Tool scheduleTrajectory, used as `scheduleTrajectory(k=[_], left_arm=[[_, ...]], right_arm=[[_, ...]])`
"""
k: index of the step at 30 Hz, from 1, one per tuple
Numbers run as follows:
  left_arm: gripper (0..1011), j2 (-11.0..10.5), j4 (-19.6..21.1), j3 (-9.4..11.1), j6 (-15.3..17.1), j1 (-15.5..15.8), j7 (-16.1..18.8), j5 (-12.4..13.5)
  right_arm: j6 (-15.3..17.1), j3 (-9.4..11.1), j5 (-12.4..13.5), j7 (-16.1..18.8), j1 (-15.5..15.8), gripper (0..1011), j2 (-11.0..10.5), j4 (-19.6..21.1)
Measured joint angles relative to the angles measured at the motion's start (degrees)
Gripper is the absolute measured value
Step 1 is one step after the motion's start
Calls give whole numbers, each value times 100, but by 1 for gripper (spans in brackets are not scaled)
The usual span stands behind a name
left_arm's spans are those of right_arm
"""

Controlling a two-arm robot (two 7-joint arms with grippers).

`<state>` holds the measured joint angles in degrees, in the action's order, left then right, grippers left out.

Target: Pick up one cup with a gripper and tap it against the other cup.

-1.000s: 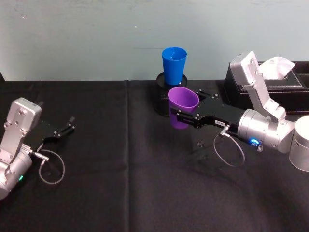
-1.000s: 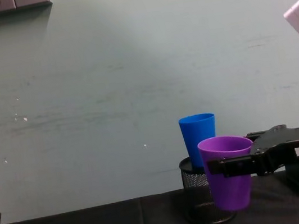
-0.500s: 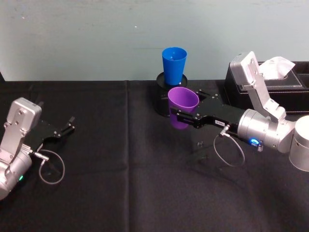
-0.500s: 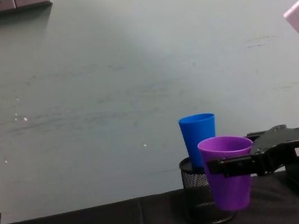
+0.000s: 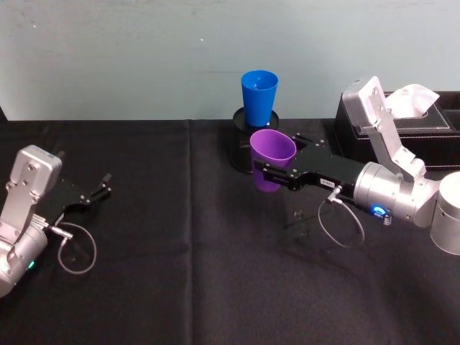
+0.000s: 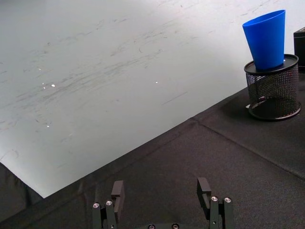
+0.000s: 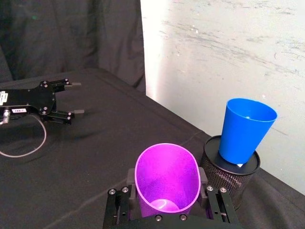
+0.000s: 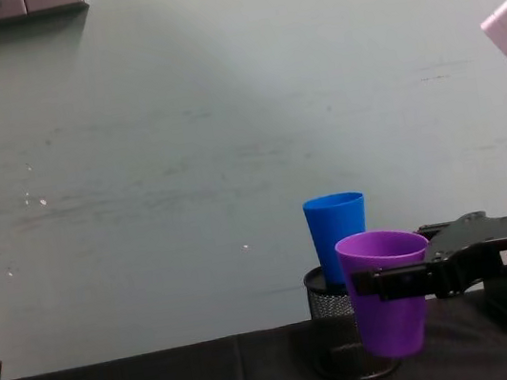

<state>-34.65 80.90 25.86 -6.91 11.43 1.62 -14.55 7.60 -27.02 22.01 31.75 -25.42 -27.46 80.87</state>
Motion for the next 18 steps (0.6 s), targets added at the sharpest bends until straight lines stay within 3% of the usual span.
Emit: scheduleTrajectory(k=[18], left_arm=[[1000,0,0,0,0,0,0,0]], right_arm=[[0,0,0,1,0,718,0,0]])
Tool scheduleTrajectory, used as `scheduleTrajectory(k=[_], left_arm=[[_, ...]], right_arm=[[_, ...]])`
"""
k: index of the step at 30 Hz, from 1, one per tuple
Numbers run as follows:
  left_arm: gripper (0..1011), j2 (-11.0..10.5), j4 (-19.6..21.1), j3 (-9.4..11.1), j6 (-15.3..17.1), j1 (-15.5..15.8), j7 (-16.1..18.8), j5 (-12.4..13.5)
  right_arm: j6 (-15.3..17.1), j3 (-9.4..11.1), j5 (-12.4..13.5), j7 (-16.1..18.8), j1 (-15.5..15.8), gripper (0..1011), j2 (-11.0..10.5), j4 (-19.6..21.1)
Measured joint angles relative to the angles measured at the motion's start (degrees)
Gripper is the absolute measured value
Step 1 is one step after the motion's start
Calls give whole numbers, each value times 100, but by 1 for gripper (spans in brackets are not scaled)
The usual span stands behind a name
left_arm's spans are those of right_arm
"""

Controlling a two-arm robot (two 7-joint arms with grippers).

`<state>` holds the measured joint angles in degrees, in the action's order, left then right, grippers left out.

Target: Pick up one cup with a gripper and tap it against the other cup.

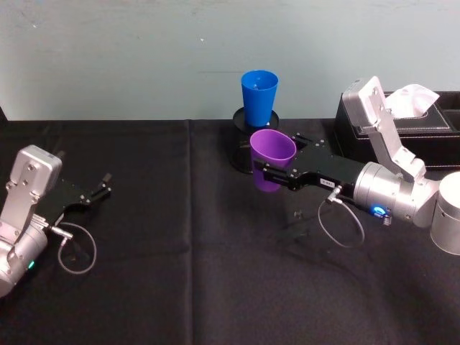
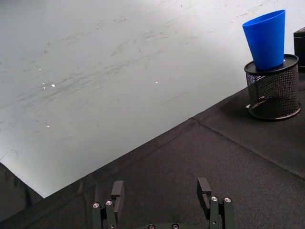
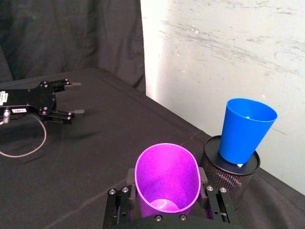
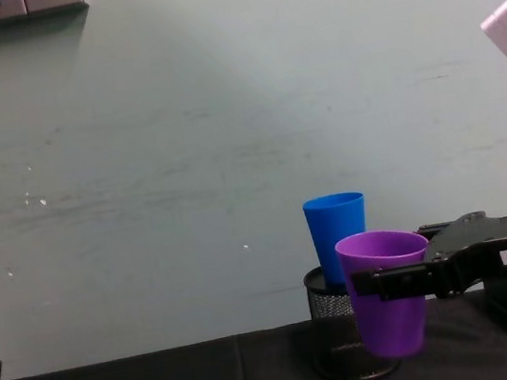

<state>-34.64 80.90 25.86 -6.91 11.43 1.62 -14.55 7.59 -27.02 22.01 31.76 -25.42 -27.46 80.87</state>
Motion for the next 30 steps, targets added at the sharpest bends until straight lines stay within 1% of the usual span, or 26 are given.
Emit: scheduleTrajectory(k=[30], left_arm=[[1000,0,0,0,0,0,0,1]], right_arm=[[0,0,0,0,0,718,0,0]])
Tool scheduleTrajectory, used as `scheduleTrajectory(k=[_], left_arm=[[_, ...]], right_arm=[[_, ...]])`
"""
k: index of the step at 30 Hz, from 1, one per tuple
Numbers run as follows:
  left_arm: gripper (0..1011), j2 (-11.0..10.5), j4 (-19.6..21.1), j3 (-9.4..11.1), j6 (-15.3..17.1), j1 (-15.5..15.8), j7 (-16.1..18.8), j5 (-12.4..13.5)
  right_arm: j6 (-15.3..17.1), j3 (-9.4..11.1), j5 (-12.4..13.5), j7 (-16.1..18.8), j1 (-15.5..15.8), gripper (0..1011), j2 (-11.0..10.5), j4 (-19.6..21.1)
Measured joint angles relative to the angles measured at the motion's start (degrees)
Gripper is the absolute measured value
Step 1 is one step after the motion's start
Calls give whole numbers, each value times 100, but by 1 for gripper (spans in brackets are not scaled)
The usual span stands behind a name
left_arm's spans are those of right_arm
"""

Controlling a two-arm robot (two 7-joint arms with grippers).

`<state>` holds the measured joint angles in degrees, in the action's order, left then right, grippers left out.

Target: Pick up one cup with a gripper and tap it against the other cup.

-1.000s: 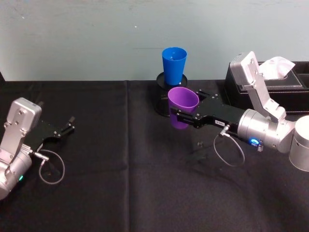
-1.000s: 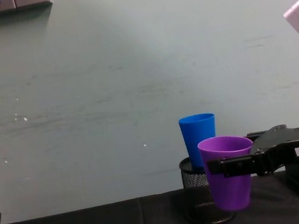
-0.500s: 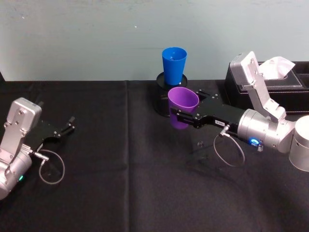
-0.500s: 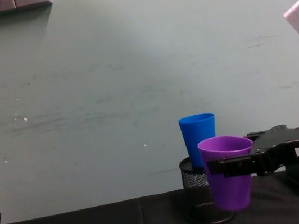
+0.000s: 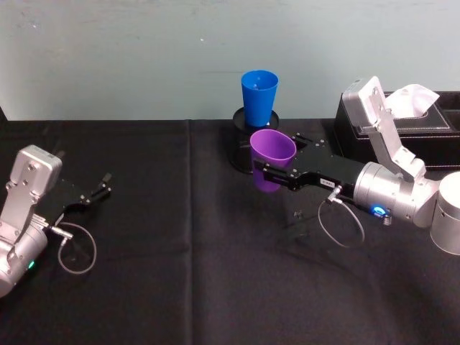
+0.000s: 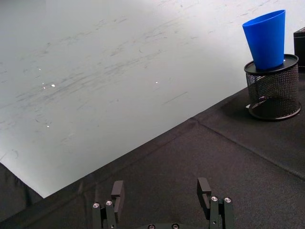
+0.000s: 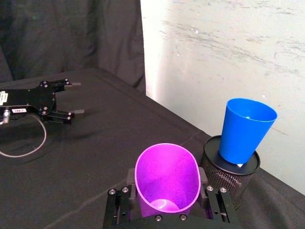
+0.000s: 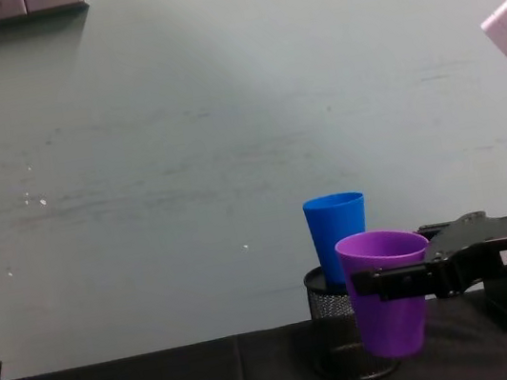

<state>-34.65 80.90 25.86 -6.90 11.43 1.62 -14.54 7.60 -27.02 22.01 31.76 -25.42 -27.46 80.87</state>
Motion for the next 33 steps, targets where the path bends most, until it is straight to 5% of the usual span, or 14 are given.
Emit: scheduleTrajectory(k=[33], left_arm=[[1000,0,0,0,0,0,0,0]], right_arm=[[0,0,0,0,0,718,0,0]])
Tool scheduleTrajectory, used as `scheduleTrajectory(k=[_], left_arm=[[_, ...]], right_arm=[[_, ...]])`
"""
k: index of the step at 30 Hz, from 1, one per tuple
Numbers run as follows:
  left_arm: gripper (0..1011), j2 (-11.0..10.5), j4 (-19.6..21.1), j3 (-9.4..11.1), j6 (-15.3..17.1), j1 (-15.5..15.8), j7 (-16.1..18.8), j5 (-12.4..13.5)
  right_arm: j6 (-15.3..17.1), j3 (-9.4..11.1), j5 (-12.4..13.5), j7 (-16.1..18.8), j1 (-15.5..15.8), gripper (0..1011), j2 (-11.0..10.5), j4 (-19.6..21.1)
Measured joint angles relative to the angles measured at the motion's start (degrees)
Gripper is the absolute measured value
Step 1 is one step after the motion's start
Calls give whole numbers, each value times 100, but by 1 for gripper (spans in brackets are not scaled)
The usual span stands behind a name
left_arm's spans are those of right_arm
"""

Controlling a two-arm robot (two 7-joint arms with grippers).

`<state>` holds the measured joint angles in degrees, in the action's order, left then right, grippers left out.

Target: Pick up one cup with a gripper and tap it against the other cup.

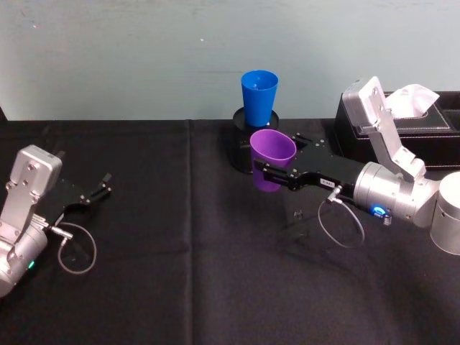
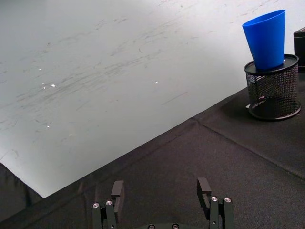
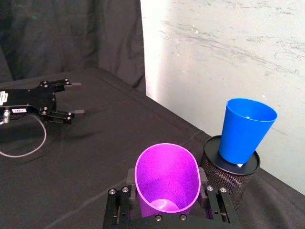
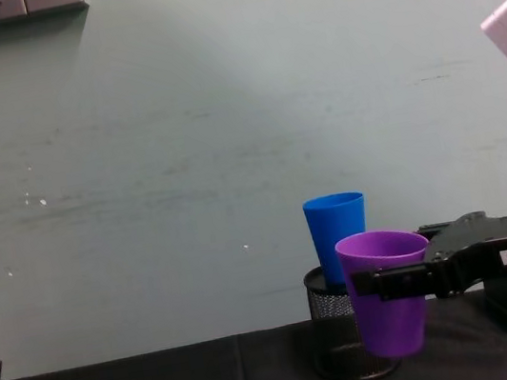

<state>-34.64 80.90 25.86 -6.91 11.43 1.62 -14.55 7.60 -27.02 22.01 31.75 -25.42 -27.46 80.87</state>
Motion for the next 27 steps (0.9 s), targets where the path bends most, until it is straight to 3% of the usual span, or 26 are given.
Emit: scheduleTrajectory(k=[12,27], left_arm=[[1000,0,0,0,0,0,0,0],[1000,-1,0,0,0,0,0,0]], right_arm=[[26,-128,-83,3,-147,718,55,-119],[190,-279,-251,59,-809,718,321,-709]])
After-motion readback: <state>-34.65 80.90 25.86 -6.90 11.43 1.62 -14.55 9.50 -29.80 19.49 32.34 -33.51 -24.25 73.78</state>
